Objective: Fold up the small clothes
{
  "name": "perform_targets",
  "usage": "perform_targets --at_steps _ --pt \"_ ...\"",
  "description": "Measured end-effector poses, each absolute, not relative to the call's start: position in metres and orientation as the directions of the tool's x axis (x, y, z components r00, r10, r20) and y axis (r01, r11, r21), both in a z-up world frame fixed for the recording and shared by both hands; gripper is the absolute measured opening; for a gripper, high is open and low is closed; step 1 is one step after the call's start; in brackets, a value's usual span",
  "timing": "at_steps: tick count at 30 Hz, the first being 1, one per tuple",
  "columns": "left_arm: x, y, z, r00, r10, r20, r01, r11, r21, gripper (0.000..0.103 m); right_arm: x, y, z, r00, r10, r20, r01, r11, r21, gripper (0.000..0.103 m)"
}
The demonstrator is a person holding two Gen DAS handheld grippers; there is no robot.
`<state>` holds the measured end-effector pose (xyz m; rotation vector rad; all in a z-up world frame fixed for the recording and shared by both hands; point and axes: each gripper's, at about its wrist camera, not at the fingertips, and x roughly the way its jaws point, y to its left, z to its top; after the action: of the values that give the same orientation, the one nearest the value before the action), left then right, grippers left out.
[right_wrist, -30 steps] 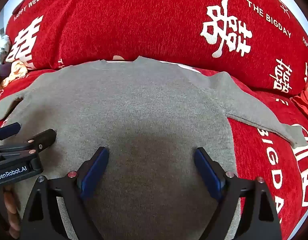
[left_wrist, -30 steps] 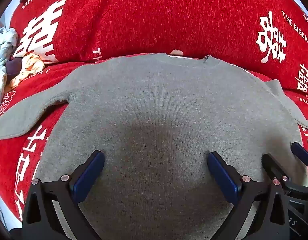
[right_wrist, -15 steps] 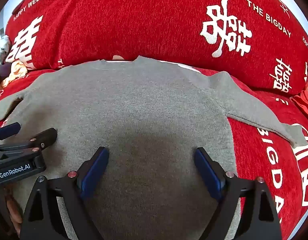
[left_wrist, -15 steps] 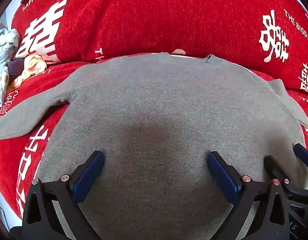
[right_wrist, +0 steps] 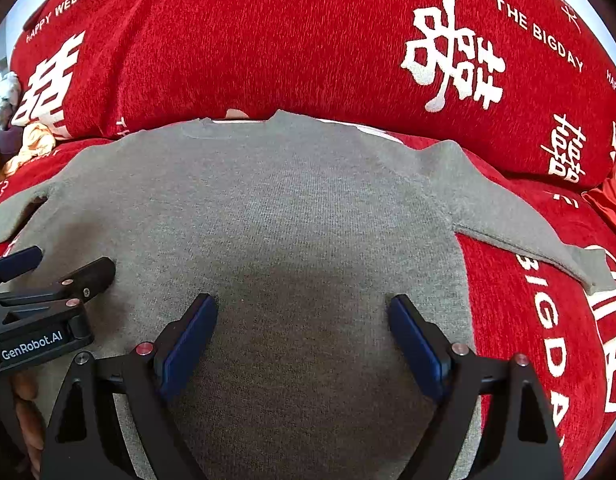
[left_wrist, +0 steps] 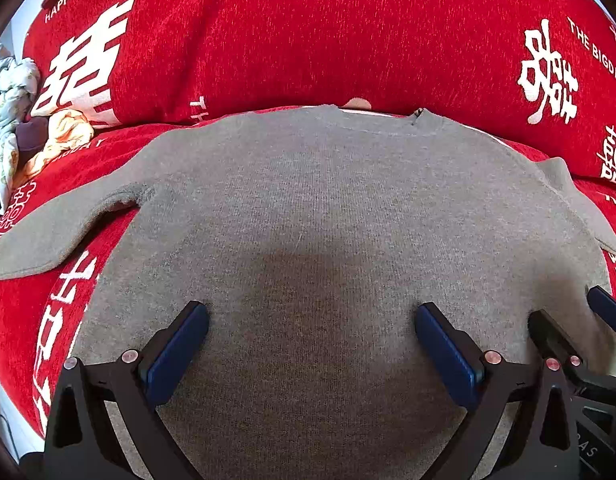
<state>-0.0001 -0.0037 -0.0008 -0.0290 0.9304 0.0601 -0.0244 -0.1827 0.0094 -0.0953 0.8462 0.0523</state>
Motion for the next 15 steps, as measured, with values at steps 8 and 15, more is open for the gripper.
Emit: perform_targets --at_steps 8,15 --pt "0.002 -0.004 0.000 0.581 0.048 -0.812 -0.076 0.997 0.004 0.103 -0.019 -0.181 0.013 0.625 0.002 -0.781 -0.079 0.995 -0.060 0.090" --pt "0.007 -0.003 0.003 0.532 0.047 -0.845 -0.072 0.997 0.010 0.103 -0.006 -0.181 0.017 0.544 0.001 -0.839 -0.095 0.994 -0.060 0.090"
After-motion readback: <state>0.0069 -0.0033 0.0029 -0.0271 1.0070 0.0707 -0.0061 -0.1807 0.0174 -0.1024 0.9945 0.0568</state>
